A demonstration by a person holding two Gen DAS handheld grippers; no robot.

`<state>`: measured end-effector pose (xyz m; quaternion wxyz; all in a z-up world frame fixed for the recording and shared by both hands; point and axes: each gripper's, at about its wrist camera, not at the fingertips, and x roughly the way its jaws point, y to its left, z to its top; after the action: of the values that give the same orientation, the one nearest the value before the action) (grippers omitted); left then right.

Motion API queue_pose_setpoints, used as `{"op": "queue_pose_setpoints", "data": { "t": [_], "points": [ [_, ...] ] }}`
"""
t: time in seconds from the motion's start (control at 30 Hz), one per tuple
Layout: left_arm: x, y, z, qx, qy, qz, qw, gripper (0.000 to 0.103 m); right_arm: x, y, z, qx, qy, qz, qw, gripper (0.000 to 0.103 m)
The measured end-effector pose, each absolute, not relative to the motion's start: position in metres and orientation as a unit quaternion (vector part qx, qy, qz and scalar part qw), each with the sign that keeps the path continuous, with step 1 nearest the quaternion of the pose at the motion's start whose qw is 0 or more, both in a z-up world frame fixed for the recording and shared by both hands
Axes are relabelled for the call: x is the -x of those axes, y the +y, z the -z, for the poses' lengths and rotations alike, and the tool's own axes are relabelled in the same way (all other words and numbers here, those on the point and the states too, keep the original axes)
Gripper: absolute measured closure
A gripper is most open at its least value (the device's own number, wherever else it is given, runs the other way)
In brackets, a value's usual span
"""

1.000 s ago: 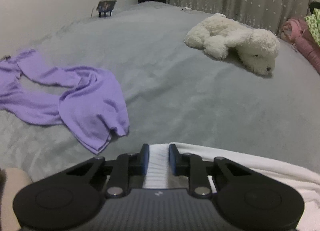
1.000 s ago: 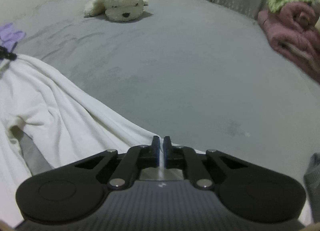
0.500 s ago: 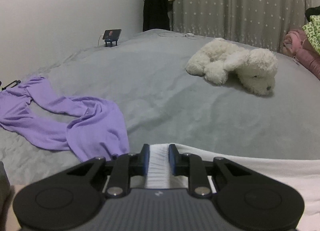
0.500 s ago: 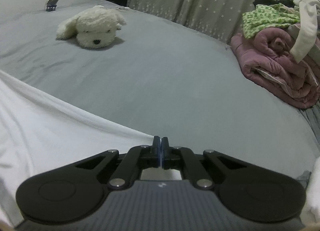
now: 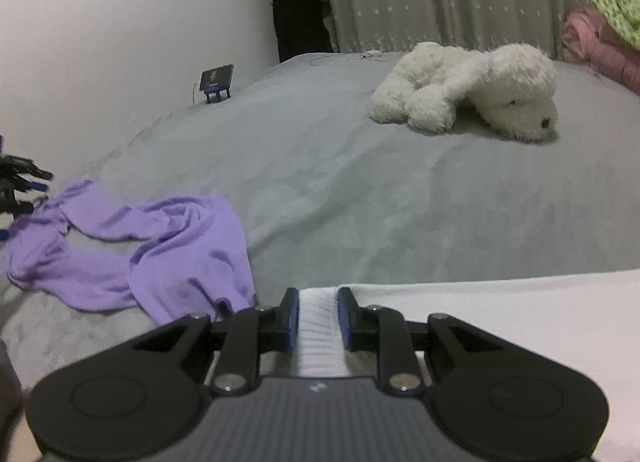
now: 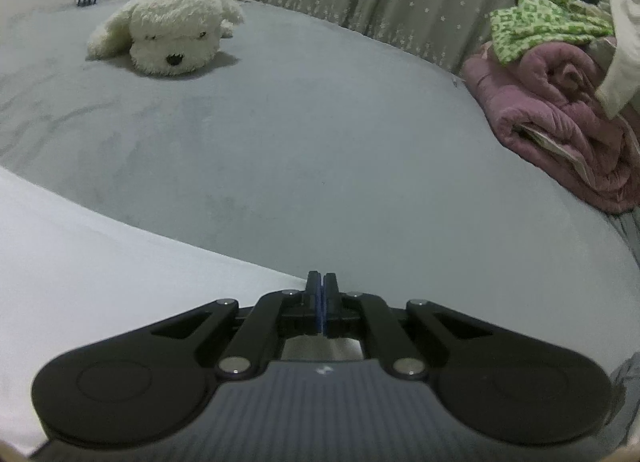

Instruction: Fold clothes

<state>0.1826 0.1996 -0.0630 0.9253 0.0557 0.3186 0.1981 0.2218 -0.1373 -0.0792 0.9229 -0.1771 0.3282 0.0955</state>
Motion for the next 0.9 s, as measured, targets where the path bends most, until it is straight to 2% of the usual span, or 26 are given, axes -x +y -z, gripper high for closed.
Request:
{"op": "queue_pose_setpoints", "data": {
  "t": [0.03,0.07,0.13,0.17,0.2,0.23,0.4,0.6,0.9],
  "points": [
    [-0.182,0.198,0.06,-0.057,0.32,-0.197,0.925,0.079,-0.223,-0.138,0.077,0.168,0.332,-0.099,0.923,0.098],
    [-0.182,0.196,0.057,-0.057,0.32,-0.195,0.925,0.078,-0.223,-0.142,0.074,0.153,0.34,-0.107,0.922,0.091],
    [-0.181,0.192,0.051,-0.058,0.322,-0.192,0.925,0.066,-0.222,-0.149,0.066,0.127,0.356,-0.12,0.918,0.086],
    [-0.18,0.191,0.048,-0.059,0.323,-0.191,0.925,0.062,-0.22,-0.154,0.062,0.116,0.363,-0.125,0.916,0.08],
    [-0.18,0.189,0.045,-0.059,0.324,-0.189,0.925,0.062,-0.218,-0.16,0.058,0.11,0.365,-0.125,0.916,0.072],
    [-0.179,0.187,0.042,-0.06,0.325,-0.188,0.925,0.062,-0.215,-0.168,0.055,0.107,0.366,-0.122,0.916,0.07],
    [-0.175,0.167,0.022,-0.045,0.324,-0.139,0.935,0.053,-0.206,-0.216,0.038,0.109,0.379,-0.09,0.915,0.07],
    [-0.171,0.121,0.017,-0.049,0.348,-0.043,0.935,0.049,-0.211,-0.274,0.027,0.117,0.433,-0.054,0.892,0.07],
    [-0.164,0.05,0.033,-0.032,0.363,0.083,0.928,0.049,-0.205,-0.325,0.013,-0.004,0.501,-0.02,0.865,0.07]
  ]
}}
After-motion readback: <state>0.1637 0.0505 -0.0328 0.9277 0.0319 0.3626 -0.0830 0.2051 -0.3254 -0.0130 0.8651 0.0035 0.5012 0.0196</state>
